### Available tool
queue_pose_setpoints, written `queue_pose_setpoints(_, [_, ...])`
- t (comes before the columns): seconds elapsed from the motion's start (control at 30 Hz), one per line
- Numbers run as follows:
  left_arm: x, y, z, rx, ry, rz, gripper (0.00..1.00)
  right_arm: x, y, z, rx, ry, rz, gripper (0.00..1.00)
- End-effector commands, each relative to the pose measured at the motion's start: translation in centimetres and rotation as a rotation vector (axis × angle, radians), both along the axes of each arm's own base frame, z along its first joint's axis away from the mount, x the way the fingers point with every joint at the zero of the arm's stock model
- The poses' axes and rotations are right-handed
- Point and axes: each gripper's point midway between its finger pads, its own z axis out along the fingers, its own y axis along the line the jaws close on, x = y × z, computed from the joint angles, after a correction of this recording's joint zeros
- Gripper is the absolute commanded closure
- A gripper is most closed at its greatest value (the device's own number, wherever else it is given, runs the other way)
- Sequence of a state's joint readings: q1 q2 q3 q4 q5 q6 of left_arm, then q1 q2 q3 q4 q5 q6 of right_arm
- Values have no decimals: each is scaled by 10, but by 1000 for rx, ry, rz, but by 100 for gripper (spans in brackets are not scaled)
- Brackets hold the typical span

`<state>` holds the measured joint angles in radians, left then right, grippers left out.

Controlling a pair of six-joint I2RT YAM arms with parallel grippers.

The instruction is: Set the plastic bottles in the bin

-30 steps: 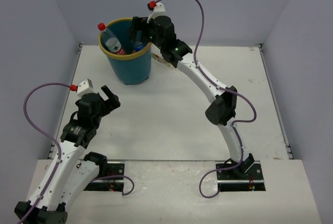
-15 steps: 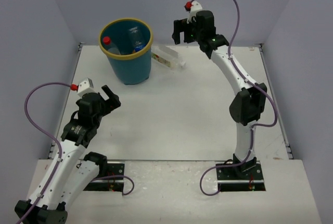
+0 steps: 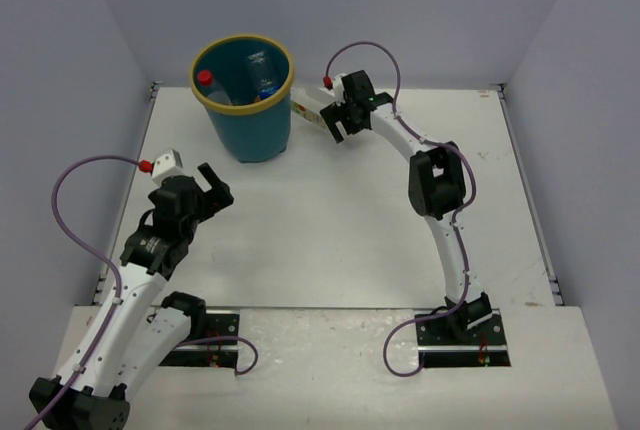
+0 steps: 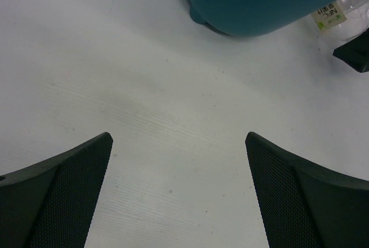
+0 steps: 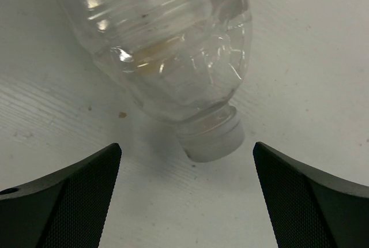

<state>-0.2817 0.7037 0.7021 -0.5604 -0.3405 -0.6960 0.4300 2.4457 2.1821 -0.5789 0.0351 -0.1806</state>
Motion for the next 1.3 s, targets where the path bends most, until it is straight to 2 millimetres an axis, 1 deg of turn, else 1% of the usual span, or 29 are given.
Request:
queue_pose_setpoints(0.0, [9,0,10,-1,-38,7,0,26,-12,51,-5,-117,12,1])
queue_pose_setpoints(0.03, [9,0,10,-1,-38,7,0,26,-12,51,-12,-117,27,1])
queue_pose_setpoints(0.1, [11,0,12,-2,-39,10,0,17,-1,45,15,-76,120,1])
queue_pose_setpoints(0.17, [12,-1,13,-4,-41,9,0,11,6,44,24,-54,199,1])
queue_pose_setpoints(0.33, [16,-3,24,-14,-61,2,0,2,18,43,45,-13,303,1])
queue_pose_setpoints(0.47, [20,-4,30,-17,-75,1,0,3,18,43,47,-14,302,1])
queue_pose_setpoints(0.57, [23,-8,36,-29,-93,-12,0,12,13,45,36,-28,256,1])
queue_pose_setpoints(0.67, [27,-11,46,-40,-116,-19,0,9,16,43,42,-14,273,1])
queue_pose_setpoints(0.77, [32,-11,66,-46,-145,-15,0,2,17,43,49,1,315,1])
queue_pose_setpoints(0.83, [36,-12,78,-48,-166,-13,0,-3,18,40,65,24,318,1])
queue_pose_setpoints(0.9, [41,-12,94,-47,-193,-12,0,-16,24,42,134,77,330,1])
queue_pose_setpoints(0.97, [47,-12,105,-42,-218,-8,0,-19,19,40,131,96,294,1])
queue_pose_setpoints(1.03, [52,-11,112,-36,-234,0,0,-17,15,39,120,90,255,1])
queue_pose_setpoints(1.1, [55,-11,115,-30,-235,1,0,-22,15,35,127,126,262,1])
queue_pose_setpoints(1.13, [57,-11,117,-28,-235,1,0,-27,16,29,129,152,271,1])
queue_pose_setpoints(1.17, [58,-11,117,-26,-230,2,0,-27,16,28,131,158,269,1])
queue_pose_setpoints(1.23, [59,-11,119,-23,-231,9,0,-35,17,25,153,195,292,1])
queue_pose_setpoints(1.27, [60,-10,120,-24,-235,12,0,-36,17,26,153,194,292,1])
